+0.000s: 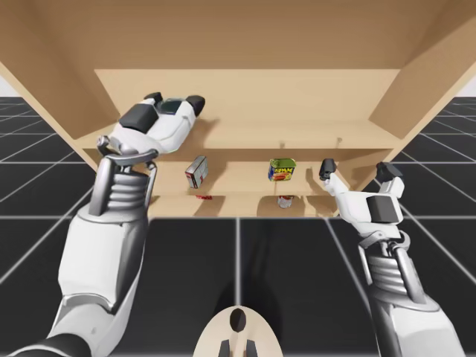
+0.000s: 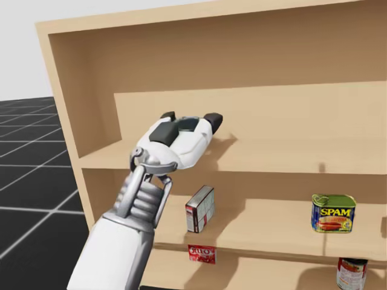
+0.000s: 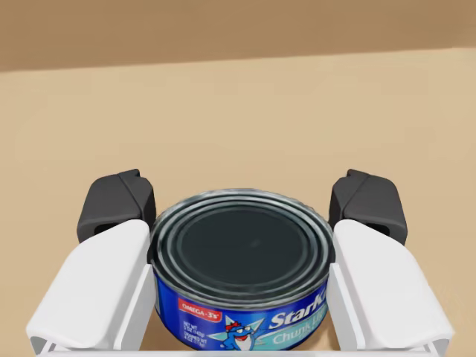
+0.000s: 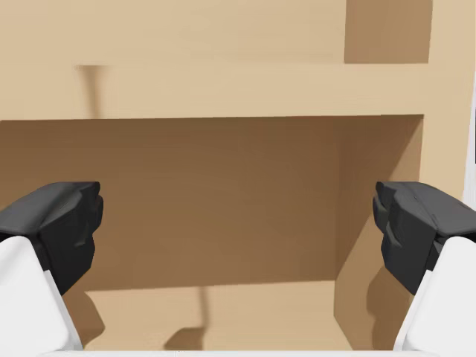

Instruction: Look through the shelves, find the tuna can, and take it.

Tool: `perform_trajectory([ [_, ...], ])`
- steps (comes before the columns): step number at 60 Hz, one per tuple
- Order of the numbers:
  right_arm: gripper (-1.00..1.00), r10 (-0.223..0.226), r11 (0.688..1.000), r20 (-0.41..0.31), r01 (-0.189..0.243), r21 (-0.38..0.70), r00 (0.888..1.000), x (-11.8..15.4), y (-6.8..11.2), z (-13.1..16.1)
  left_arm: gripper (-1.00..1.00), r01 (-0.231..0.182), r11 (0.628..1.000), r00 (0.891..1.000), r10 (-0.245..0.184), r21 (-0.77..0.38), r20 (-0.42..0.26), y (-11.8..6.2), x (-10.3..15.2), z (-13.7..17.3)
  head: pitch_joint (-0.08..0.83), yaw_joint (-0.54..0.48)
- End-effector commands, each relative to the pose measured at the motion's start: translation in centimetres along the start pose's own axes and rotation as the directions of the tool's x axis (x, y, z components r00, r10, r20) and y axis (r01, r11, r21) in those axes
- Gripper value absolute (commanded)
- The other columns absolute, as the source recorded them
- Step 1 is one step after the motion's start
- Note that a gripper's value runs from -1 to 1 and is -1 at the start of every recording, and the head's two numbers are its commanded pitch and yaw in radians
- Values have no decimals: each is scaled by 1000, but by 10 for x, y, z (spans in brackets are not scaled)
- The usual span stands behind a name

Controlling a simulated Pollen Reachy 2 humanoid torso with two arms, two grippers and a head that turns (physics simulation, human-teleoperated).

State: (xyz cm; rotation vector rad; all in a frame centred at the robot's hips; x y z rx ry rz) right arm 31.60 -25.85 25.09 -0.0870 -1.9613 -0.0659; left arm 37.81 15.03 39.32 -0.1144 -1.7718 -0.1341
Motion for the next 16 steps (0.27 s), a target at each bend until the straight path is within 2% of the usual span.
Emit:
perform_trajectory([
  [1, -1000, 2, 1000, -14, -2, -3, 1000, -1, 1, 0, 1000, 32, 999, 994, -30, 14, -102, -6, 20, 25, 195, 231],
  [4, -1000, -24, 1000, -26, 24, 11, 999, -1, 1, 0, 1000, 47, 999, 995, -46, 11, -94, -8, 20, 38, 196, 230],
  [9, -1000, -41, 999, -34, 41, 15, 999, -1, 1, 1, 1000, 61, 998, 996, -60, 5, -73, -10, 21, 59, 198, 229],
  [16, -1000, -52, 998, -38, 52, 19, 998, -1, 0, 1, 1000, 119, 993, 992, -119, -3, -29, -14, 23, 99, 200, 226],
])
